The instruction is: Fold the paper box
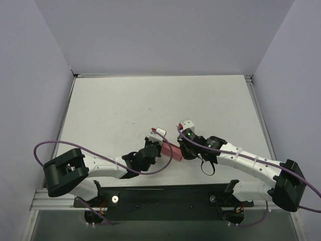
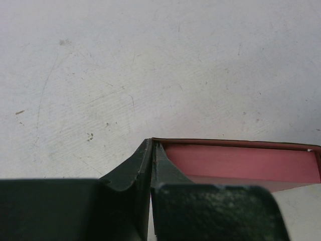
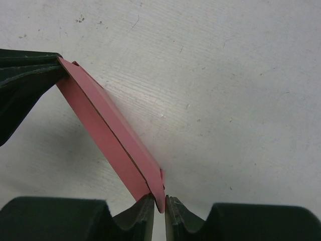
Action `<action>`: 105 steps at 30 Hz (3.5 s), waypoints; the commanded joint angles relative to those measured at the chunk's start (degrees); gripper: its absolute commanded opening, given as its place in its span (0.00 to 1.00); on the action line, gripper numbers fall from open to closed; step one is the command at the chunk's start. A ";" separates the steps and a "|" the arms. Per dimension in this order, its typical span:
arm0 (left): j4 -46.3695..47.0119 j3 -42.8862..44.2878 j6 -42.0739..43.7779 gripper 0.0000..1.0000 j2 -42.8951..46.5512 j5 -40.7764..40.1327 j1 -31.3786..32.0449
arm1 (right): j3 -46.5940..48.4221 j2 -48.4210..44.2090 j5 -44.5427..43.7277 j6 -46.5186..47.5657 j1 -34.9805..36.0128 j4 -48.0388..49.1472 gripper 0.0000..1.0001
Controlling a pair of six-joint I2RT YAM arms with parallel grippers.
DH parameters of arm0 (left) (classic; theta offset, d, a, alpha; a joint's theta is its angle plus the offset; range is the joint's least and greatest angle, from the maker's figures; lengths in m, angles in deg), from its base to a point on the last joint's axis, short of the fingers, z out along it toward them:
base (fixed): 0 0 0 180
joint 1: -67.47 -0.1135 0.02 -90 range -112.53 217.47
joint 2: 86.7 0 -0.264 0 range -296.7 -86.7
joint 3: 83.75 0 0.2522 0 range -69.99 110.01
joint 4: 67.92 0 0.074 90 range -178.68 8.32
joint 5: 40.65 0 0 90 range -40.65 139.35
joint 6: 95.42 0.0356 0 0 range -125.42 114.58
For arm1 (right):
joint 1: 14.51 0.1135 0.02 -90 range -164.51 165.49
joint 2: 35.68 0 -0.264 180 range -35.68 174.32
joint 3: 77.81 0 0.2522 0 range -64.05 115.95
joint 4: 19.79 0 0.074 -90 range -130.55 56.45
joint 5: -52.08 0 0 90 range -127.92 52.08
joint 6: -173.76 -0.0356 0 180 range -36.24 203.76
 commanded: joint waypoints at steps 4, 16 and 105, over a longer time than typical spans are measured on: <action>-11.30 -0.88 -0.35 0.00 -2.73 2.88 1.30 | 0.91 2.61 -1.23 -0.86 0.40 -0.34 0.03; -13.75 1.49 1.41 0.00 -4.84 -0.81 4.99 | 8.20 6.12 1.05 -6.22 -1.70 -5.17 0.00; -25.80 10.89 -4.13 0.00 -9.06 -0.81 6.05 | -5.33 -0.11 -4.83 -15.10 -5.14 -4.20 0.00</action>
